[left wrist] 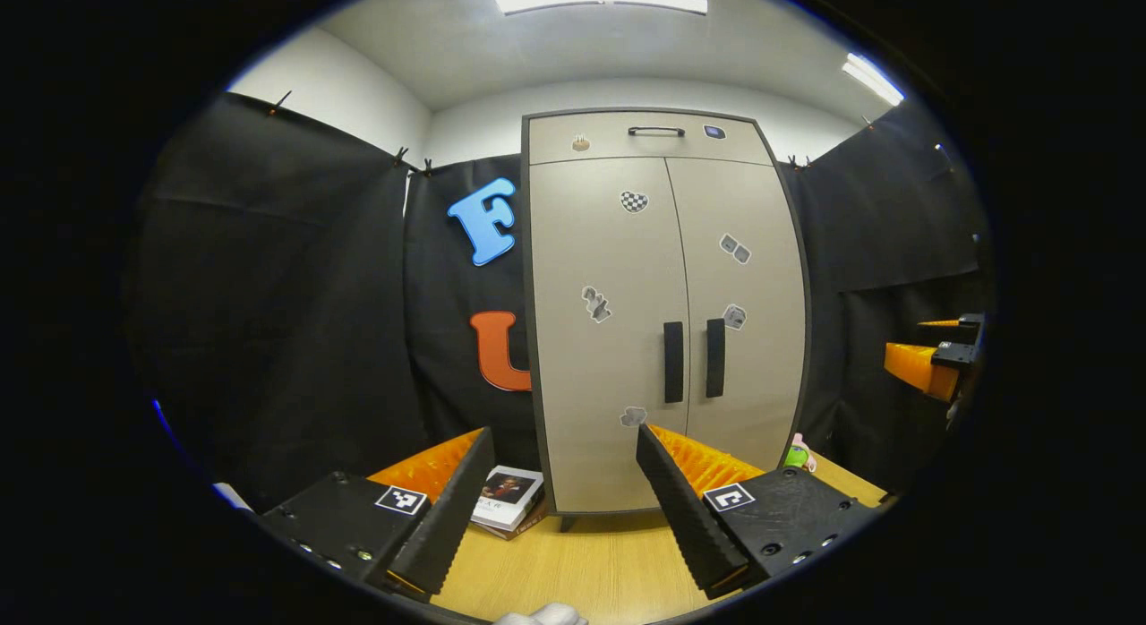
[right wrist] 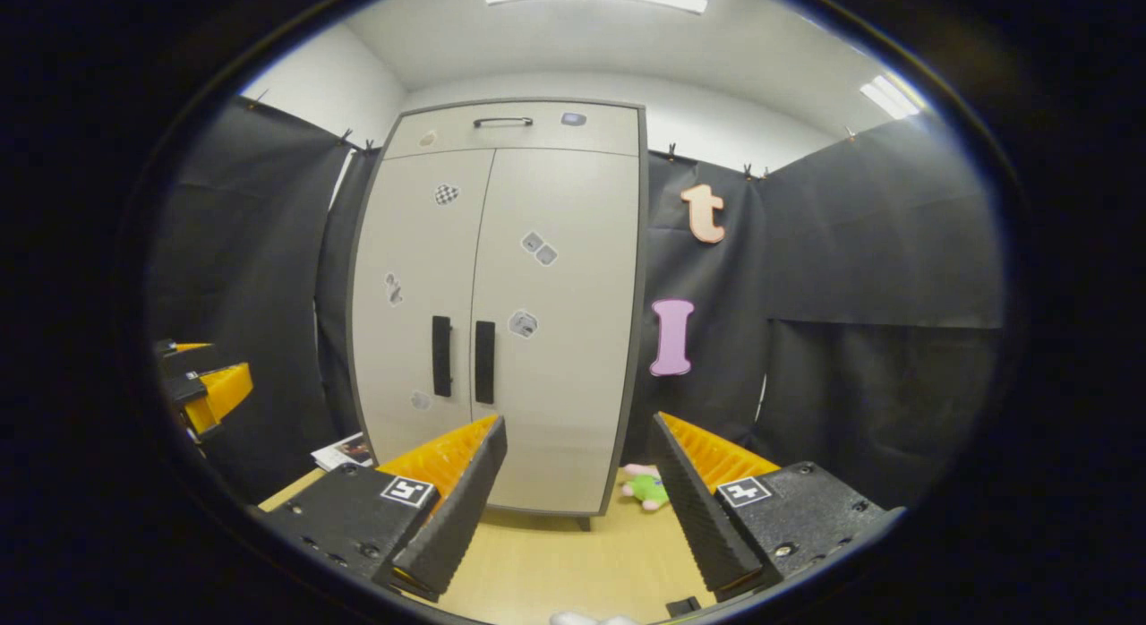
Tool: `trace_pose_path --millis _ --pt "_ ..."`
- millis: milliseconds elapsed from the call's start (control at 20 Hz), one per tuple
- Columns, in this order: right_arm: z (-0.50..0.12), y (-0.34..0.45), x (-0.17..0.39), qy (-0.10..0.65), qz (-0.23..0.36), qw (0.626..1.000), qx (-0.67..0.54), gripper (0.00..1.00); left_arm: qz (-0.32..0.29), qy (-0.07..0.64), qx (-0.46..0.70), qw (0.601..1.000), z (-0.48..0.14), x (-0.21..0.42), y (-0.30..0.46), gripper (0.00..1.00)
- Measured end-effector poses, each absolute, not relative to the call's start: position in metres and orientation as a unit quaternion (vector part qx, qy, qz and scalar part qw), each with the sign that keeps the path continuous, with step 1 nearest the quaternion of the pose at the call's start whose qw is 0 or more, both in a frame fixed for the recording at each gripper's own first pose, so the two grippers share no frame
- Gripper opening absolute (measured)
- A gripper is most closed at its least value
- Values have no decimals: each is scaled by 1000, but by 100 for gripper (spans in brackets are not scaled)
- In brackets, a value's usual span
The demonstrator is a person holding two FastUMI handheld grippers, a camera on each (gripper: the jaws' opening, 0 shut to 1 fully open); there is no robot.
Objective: Open the right door of the double-door shoe cabinet with the right hand, and open the left door with the left hand.
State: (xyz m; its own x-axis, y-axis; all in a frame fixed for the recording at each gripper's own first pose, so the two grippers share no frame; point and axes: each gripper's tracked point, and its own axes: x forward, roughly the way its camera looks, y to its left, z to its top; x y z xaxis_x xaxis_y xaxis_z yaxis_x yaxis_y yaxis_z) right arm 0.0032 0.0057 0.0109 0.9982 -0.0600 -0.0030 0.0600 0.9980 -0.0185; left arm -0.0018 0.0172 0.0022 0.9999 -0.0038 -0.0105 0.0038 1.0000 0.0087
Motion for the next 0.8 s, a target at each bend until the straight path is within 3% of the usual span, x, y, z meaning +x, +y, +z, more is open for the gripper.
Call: trace_pose_path --millis 300,800 --pt "7 31 55 5 -29 1000 -10 100 -2 5 12 1000 -1 -10 20 96" --pt "-3 100 206 22 7 999 22 99 43 19 17 999 -2 -18 29 96"
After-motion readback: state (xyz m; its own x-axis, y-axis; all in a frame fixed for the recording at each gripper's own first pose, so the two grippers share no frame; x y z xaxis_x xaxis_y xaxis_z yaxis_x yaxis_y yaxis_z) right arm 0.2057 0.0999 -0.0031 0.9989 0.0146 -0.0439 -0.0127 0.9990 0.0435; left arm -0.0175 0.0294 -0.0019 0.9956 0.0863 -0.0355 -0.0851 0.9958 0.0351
